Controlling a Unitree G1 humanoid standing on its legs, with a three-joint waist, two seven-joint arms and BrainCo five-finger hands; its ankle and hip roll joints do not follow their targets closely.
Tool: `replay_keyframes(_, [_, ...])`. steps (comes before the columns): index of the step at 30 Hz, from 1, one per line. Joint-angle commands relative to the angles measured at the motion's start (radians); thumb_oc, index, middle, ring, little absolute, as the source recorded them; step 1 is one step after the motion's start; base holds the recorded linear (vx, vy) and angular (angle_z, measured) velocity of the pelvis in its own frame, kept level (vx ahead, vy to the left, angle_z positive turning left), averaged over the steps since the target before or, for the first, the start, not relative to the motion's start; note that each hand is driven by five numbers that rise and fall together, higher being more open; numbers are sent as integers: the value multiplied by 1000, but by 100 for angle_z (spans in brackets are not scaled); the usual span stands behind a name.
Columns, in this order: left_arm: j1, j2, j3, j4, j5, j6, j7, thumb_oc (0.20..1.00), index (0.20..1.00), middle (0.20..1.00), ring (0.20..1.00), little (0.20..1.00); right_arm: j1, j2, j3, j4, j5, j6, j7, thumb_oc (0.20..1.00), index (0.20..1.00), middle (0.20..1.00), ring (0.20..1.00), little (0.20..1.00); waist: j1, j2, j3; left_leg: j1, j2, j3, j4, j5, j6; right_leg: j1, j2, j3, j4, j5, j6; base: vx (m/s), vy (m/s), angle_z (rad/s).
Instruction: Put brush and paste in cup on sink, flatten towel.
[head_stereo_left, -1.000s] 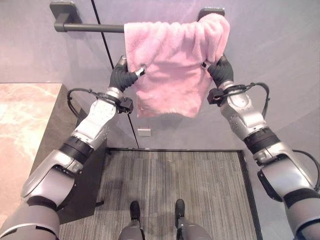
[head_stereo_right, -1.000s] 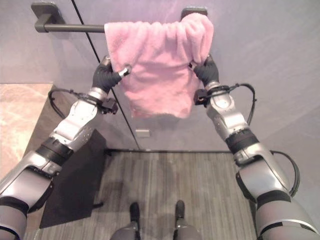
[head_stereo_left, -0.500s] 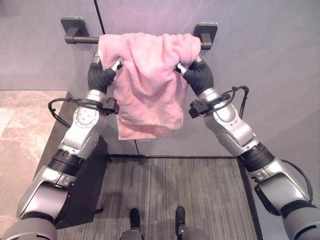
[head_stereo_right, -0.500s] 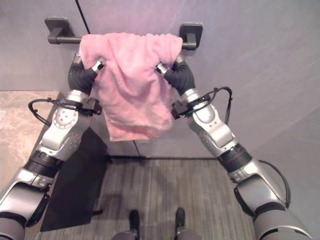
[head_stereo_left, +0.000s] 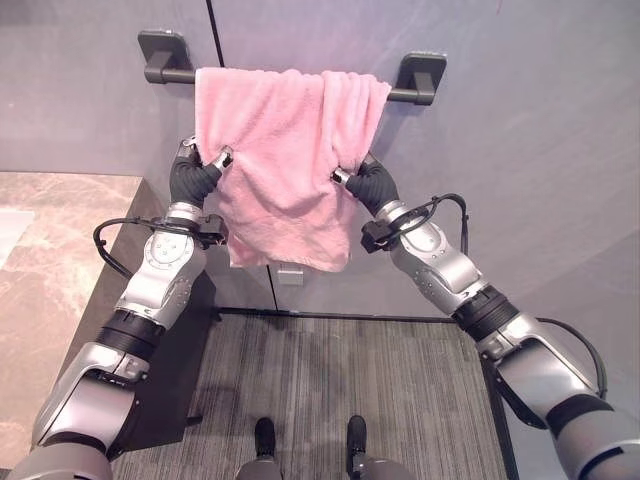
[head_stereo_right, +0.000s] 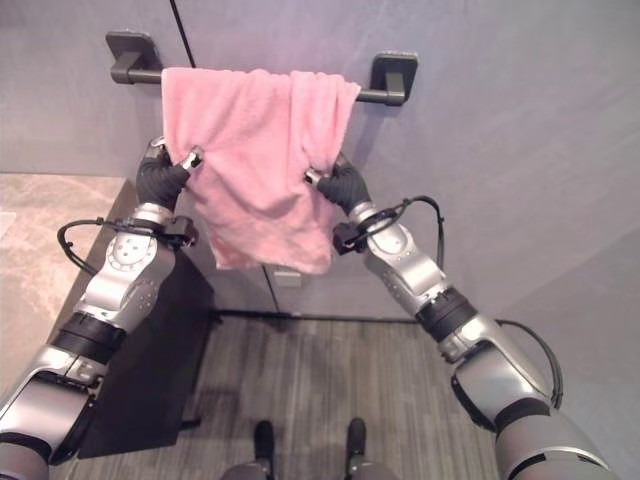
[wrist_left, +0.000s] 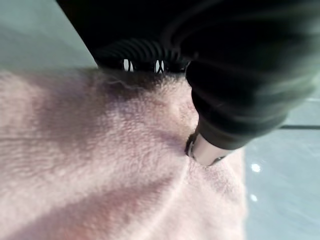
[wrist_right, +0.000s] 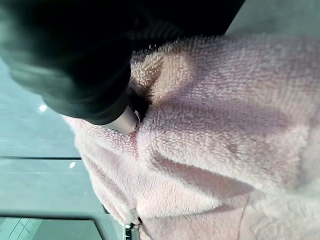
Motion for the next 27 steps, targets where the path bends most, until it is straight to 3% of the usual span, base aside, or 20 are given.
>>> replay_keyframes(1, [-118, 51, -39, 43, 20, -32, 11, 200, 200, 200, 200, 200, -106, 22, 17, -8, -8, -32, 13, 200, 200, 200, 200, 200, 31, -43, -9, 49, -13, 20, 4, -35, -10, -41, -70, 47, -2, 71, 96, 0, 0, 0])
replay_keyframes(9, [-124, 29, -7, 42, -6, -60, 34, 200, 200, 200, 200, 200, -149, 67, 6, -3, -50, -52, -16, 200, 200, 200, 200, 200, 37, -37, -7, 61, -19, 29, 4, -41, -6, -42, -75, 58, -2, 71, 99, 7, 4, -1])
replay_keyframes(16, [-13, 44, 119, -83, 13, -83, 61, 200, 200, 200, 200, 200, -111, 51, -29, -243, -119, -77, -6, 200, 200, 200, 200, 200, 25, -37, -37, 108, -21, 47, 4, -64, 0, -9, -73, 71, -2, 61, 103, 60, 15, -5])
replay_keyframes(20, [52, 51, 171, -107, 10, -87, 55, 200, 200, 200, 200, 200, -92, 42, -38, -278, -130, -77, 11, 200, 200, 200, 200, 200, 26, -37, -45, 123, -22, 53, 4, -71, 1, 2, -74, 75, -2, 59, 105, 33, 12, -6])
replay_keyframes(27, [71, 36, 125, -18, 33, -47, 27, 200, 200, 200, 200, 200, -52, 51, -34, -173, -160, -48, -5, 200, 200, 200, 200, 200, 24, -31, -45, 133, -24, 57, 4, -73, 4, 9, -74, 76, -2, 58, 103, 4, 9, -5])
